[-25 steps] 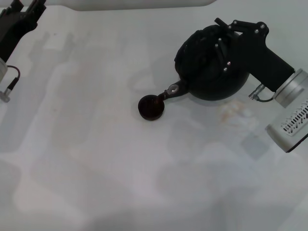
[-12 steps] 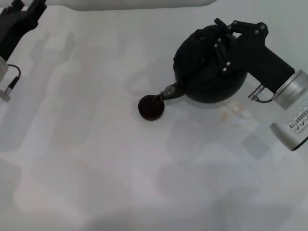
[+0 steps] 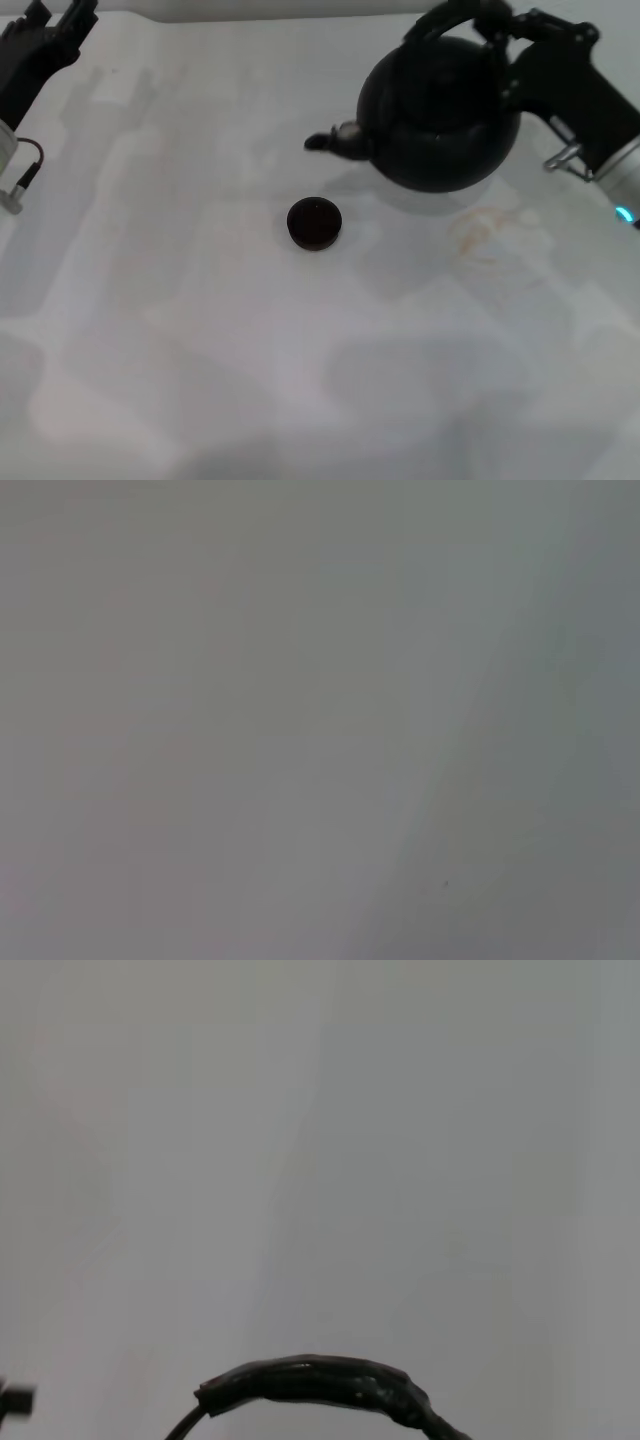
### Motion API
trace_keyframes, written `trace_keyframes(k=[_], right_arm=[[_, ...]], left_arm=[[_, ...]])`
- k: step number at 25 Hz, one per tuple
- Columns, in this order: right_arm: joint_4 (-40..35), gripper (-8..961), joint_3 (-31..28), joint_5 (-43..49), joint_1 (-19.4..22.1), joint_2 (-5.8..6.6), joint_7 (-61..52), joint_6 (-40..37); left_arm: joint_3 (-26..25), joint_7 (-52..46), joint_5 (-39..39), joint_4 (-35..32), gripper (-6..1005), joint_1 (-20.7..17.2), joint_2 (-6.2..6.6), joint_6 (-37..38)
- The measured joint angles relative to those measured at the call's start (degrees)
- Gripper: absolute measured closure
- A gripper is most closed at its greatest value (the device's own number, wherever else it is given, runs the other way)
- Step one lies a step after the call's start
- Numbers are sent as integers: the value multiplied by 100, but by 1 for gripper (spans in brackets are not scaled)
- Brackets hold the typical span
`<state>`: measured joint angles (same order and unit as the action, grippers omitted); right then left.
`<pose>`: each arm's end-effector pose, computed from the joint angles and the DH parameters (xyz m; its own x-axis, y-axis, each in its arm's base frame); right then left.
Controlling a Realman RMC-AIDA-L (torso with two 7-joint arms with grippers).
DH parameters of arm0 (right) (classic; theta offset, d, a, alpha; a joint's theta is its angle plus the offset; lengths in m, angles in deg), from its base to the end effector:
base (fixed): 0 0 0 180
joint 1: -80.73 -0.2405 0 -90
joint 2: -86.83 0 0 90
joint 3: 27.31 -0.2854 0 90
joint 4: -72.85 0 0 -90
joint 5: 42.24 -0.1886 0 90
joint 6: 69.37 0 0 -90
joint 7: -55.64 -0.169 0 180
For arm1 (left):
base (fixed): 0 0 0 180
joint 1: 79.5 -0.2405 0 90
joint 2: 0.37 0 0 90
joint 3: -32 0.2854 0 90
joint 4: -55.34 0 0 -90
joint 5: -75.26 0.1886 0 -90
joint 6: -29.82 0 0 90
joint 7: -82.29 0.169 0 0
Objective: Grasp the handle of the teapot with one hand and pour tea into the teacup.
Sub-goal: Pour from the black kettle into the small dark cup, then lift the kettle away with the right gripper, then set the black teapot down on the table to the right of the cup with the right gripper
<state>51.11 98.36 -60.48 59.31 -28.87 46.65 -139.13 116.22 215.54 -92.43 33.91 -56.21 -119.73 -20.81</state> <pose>0.2677 0.3380 -0.0439 0.7319 0.2033 -0.6503 -0.4815 -0.5211 -0.7048 -0.3190 0.3861 -0.0158 0.3829 0.1424 0.9127 0.9109 -0.2229 -0.3473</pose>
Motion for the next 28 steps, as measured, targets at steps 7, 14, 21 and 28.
trace_keyframes(k=[7,14,21,28], right_arm=[[789,842,-8,-153,256,16,-1053,-901],[1088,842,56,-131,652,19,-1523,-1014],[1065,843,321,-103,691,1,-1481,-1000],[1049,843,287,-145,611,-14,-1350,-545]], left_arm=[[6,49,0,82,286,0,1,-129],[-5,52,0,88,285,11,9,-117],[12,52,0,161,286,61,3,-117],[15,53,0,218,284,64,0,-124]])
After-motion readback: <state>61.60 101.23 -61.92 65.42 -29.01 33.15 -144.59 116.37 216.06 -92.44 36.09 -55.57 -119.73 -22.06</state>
